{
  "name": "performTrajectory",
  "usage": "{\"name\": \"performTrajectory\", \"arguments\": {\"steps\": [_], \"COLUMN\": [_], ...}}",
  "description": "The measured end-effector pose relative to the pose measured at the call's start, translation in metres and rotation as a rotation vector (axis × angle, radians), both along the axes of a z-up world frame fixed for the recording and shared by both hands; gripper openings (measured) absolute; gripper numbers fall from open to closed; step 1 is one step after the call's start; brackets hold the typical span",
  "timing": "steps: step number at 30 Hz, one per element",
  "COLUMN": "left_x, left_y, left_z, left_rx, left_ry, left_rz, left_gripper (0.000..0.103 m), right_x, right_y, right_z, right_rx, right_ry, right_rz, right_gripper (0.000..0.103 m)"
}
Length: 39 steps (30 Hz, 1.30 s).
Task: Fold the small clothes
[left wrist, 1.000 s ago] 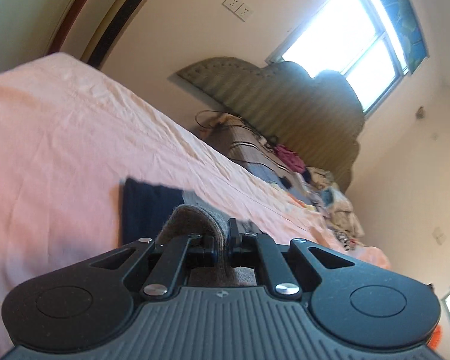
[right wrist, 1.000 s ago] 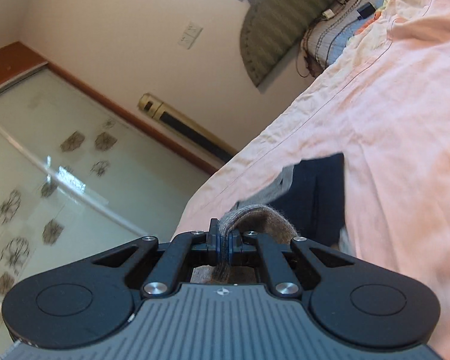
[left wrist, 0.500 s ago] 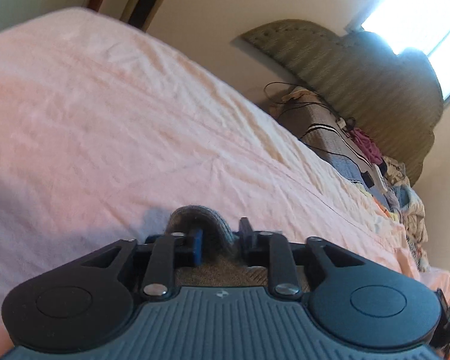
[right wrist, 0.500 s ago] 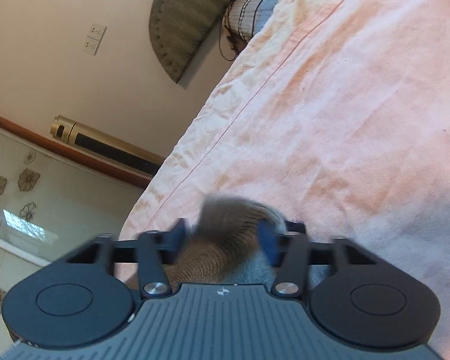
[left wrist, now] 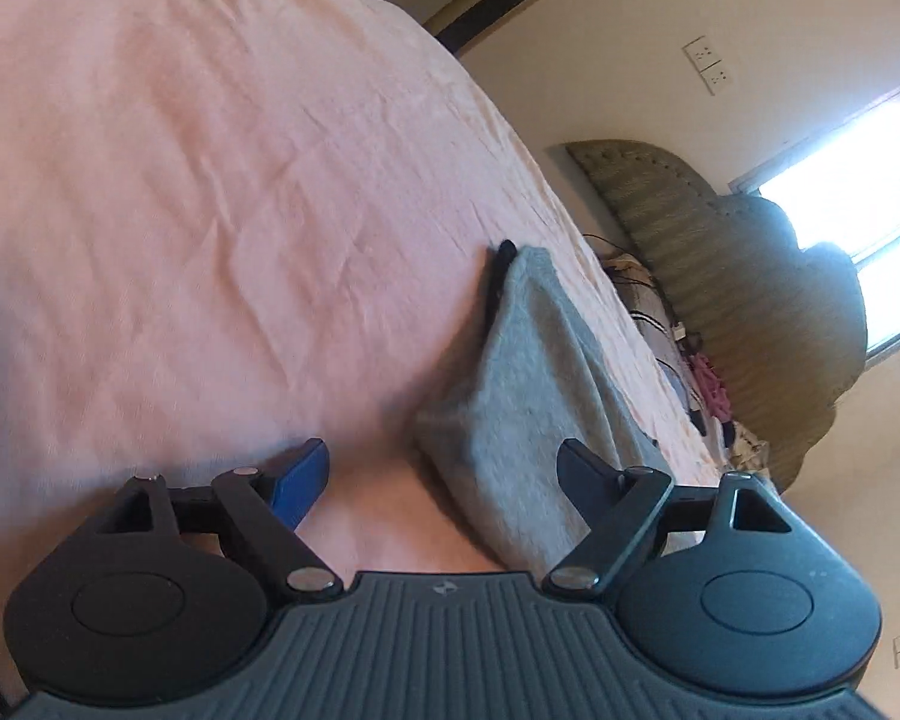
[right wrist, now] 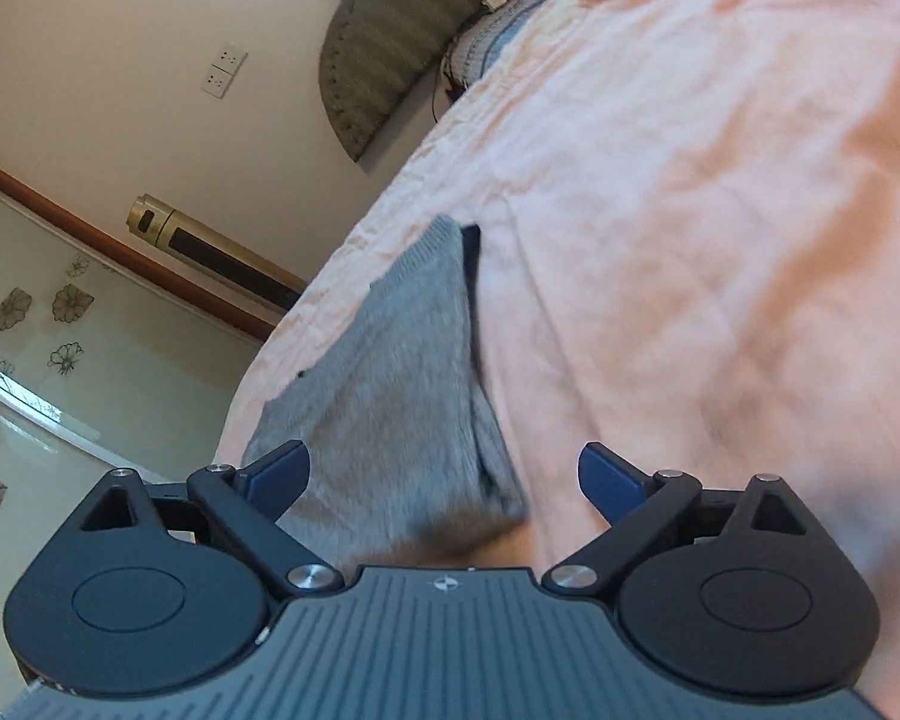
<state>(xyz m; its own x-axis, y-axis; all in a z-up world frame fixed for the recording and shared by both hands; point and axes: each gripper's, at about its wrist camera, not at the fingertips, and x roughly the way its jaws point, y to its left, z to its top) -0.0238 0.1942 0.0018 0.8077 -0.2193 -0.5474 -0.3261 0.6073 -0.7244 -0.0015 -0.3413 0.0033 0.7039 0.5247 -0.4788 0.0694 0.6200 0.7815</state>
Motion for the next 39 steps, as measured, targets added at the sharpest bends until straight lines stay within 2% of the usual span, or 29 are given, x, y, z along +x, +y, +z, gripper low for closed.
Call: {"name": "performTrajectory", "arguments": {"steps": [1, 4, 6, 9, 10, 11, 12, 13, 15, 17, 21, 25, 29, 31, 32, 33, 34, 35, 36, 37, 38, 39], "left_x": [-0.004, 0.007, 0.025, 0.048, 0.053, 0.057, 0.062, 0.066, 0.065, 0.064, 0.040, -0.009, -0.061, -0.078, -0.087, -0.094, -0.094, -0.091, -0.087, -0.080, -0.068, -0.054], "left_y": [-0.005, -0.016, -0.024, -0.033, -0.037, -0.040, -0.042, -0.041, -0.038, -0.041, -0.044, -0.038, -0.031, -0.031, -0.029, -0.025, -0.020, -0.013, -0.009, -0.007, -0.008, -0.011], "left_z": [0.000, -0.011, -0.011, -0.008, -0.007, -0.005, -0.007, -0.011, -0.012, -0.005, 0.023, 0.041, 0.018, 0.002, 0.000, 0.004, 0.010, 0.022, 0.034, 0.048, 0.064, 0.074], "left_rx": [-0.003, -0.128, -0.090, -0.035, -0.011, 0.022, 0.046, 0.049, 0.040, 0.071, 0.090, 0.078, 0.083, 0.136, 0.166, 0.177, 0.181, 0.195, 0.216, 0.256, 0.330, 0.416], "left_ry": [-0.001, -0.028, -0.047, -0.044, -0.035, -0.003, 0.044, 0.087, 0.085, 0.093, 0.004, -0.039, 0.067, 0.123, 0.117, 0.104, 0.095, 0.062, 0.020, -0.025, -0.060, -0.080], "left_rz": [-0.008, -0.057, -0.033, -0.018, -0.014, -0.009, -0.013, -0.027, -0.029, -0.035, -0.076, -0.138, -0.206, -0.270, -0.290, -0.305, -0.319, -0.335, -0.334, -0.318, -0.281, -0.236], "left_gripper": [0.084, 0.086, 0.085, 0.083, 0.079, 0.052, 0.008, 0.005, 0.005, 0.005, 0.004, 0.004, 0.004, 0.004, 0.004, 0.005, 0.005, 0.007, 0.017, 0.029, 0.063, 0.092], "right_x": [-0.006, -0.003, 0.012, 0.034, 0.040, 0.045, 0.051, 0.057, 0.060, 0.057, 0.039, -0.004, -0.059, -0.079, -0.088, -0.094, -0.096, -0.096, -0.091, -0.081, -0.064, -0.045], "right_y": [0.005, 0.027, 0.042, 0.061, 0.066, 0.069, 0.070, 0.070, 0.067, 0.063, 0.060, 0.045, 0.024, 0.022, 0.019, 0.012, 0.004, -0.005, -0.013, -0.018, -0.020, -0.019], "right_z": [-0.001, -0.006, -0.007, -0.006, -0.005, -0.007, -0.012, -0.020, -0.030, -0.028, 0.001, 0.027, 0.025, 0.018, 0.015, 0.015, 0.018, 0.025, 0.036, 0.046, 0.056, 0.064], "right_rx": [0.005, 0.040, 0.048, 0.009, -0.019, -0.028, -0.014, 0.005, 0.020, 0.032, 0.021, 0.005, 0.001, -0.055, -0.072, -0.063, -0.048, -0.045, -0.064, -0.094, -0.131, -0.172], "right_ry": [-0.007, -0.004, -0.009, -0.021, -0.029, -0.022, -0.002, 0.030, 0.037, 0.030, -0.055, -0.107, -0.067, -0.024, -0.001, -0.007, -0.028, -0.061, -0.101, -0.134, -0.158, -0.172], "right_rz": [0.005, 0.032, 0.037, 0.007, -0.005, 0.001, 0.027, 0.053, 0.049, 0.039, 0.091, 0.154, 0.189, 0.210, 0.199, 0.180, 0.159, 0.115, 0.053, 0.023, 0.017, 0.027], "right_gripper": [0.096, 0.100, 0.100, 0.098, 0.088, 0.078, 0.040, 0.015, 0.012, 0.012, 0.013, 0.013, 0.012, 0.017, 0.019, 0.027, 0.043, 0.053, 0.068, 0.071, 0.071, 0.071]}}
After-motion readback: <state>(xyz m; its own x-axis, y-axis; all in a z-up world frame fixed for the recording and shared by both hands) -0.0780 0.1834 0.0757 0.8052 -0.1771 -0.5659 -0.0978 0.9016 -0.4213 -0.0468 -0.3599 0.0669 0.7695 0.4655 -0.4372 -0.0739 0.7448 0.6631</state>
